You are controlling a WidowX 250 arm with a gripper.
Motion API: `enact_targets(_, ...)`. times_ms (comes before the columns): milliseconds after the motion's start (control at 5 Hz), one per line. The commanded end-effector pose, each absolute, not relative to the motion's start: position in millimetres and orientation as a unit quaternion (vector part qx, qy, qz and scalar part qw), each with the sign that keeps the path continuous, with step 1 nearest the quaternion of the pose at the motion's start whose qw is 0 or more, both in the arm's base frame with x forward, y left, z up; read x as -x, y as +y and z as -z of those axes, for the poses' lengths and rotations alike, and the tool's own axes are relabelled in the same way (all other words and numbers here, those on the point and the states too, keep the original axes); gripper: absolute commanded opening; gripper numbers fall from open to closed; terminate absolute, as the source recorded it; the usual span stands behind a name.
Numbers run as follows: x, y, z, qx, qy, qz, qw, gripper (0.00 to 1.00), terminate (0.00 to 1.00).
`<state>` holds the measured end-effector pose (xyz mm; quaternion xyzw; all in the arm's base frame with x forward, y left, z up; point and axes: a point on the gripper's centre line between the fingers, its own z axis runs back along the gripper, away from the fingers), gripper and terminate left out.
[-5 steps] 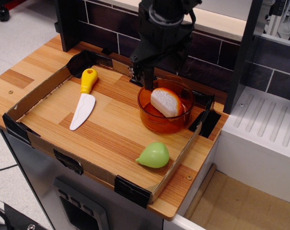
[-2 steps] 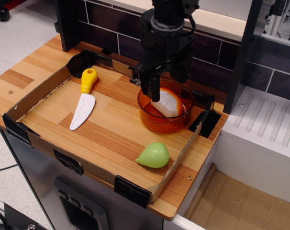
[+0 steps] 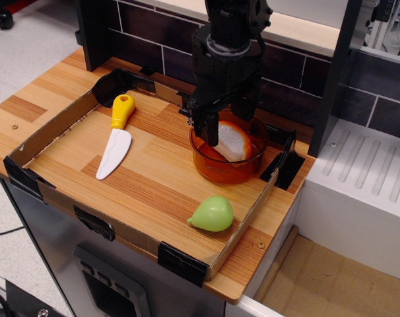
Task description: Take sushi out of pot
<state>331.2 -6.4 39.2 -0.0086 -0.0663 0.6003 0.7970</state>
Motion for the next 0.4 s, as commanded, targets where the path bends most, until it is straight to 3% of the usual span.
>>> enact_targets(0,-342.0,-0.4,-41.1,0.046,-0.080,-0.588,0.803,1.00,0.00)
enact_targets(200,-340.8,-0.9,-35.1,0.044,-0.072,-0.587,0.805,1.00,0.00)
